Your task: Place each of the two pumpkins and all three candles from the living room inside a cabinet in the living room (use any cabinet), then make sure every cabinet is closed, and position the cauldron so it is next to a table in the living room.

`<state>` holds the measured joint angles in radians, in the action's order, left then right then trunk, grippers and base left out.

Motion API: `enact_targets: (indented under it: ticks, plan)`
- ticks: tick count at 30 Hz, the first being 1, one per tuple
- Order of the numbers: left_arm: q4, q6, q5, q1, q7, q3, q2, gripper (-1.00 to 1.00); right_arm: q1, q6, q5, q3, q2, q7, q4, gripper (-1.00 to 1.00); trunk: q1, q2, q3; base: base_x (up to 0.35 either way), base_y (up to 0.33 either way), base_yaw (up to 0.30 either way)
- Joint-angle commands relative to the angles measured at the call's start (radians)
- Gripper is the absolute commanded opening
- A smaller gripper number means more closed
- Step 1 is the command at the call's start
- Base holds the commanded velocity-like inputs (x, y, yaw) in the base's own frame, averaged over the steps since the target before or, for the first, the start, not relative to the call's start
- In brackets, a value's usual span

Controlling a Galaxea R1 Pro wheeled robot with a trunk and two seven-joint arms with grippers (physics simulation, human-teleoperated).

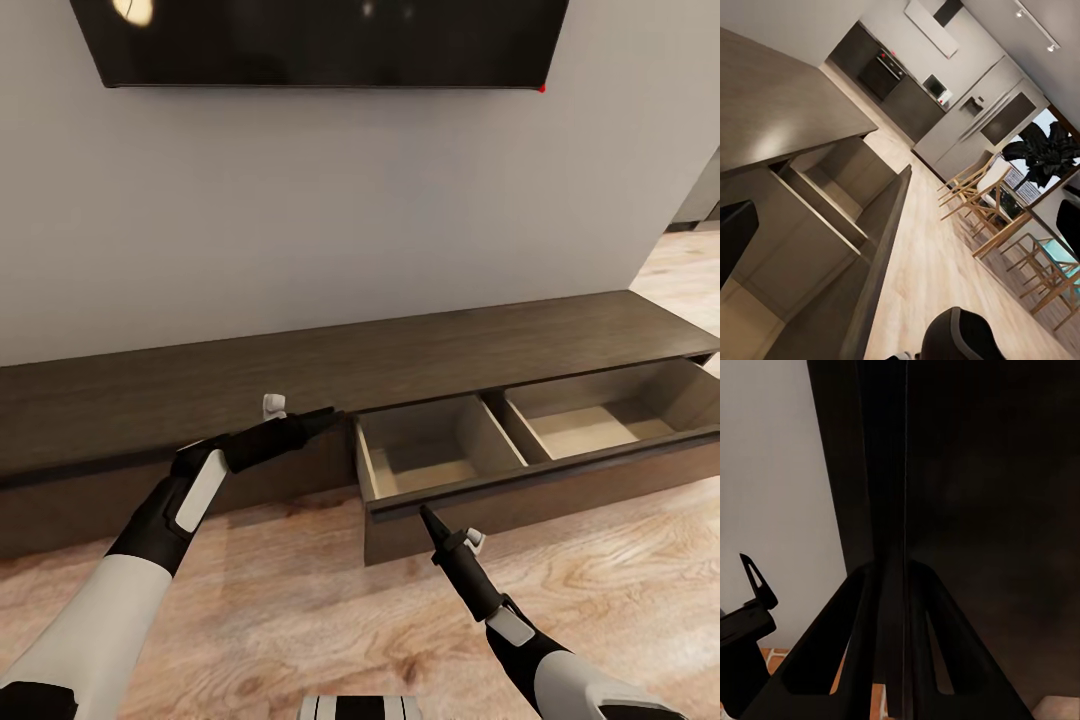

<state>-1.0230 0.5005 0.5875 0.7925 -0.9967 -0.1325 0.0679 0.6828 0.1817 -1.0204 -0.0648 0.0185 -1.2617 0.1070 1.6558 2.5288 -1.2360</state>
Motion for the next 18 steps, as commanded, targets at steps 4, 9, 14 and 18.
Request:
enact_targets:
  ticks: [4, 9, 14, 18]
  plan:
    - [0.0, 0.009, 0.009, 0.001, 0.001, -0.003, 0.001, 1.0, 0.0, 0.012, 0.004, -0.023, 0.0, 0.001, -0.007, -1.0, 0.0, 0.0, -0.001, 0.0, 0.0, 0.0]
    - [-0.001, 0.009, 0.009, 0.001, 0.001, -0.003, 0.001, 1.0, 0.0, 0.012, 0.004, -0.023, 0.0, 0.001, -0.007, -1.0, 0.0, 0.0, -0.001, -0.037, 0.0, 0.0]
    - [-0.001, 0.009, 0.009, 0.001, 0.001, -0.003, 0.001, 1.0, 0.0, 0.012, 0.004, -0.023, 0.0, 0.001, -0.006, -1.0, 0.0, 0.0, -0.001, -0.16, 0.0, 0.0]
    - [0.0, 0.009, 0.009, 0.001, 0.002, -0.003, 0.001, 1.0, 0.0, 0.012, 0.004, -0.023, 0.0, 0.001, -0.006, -1.0, 0.0, 0.0, -0.001, -0.048, 0.0, 0.0]
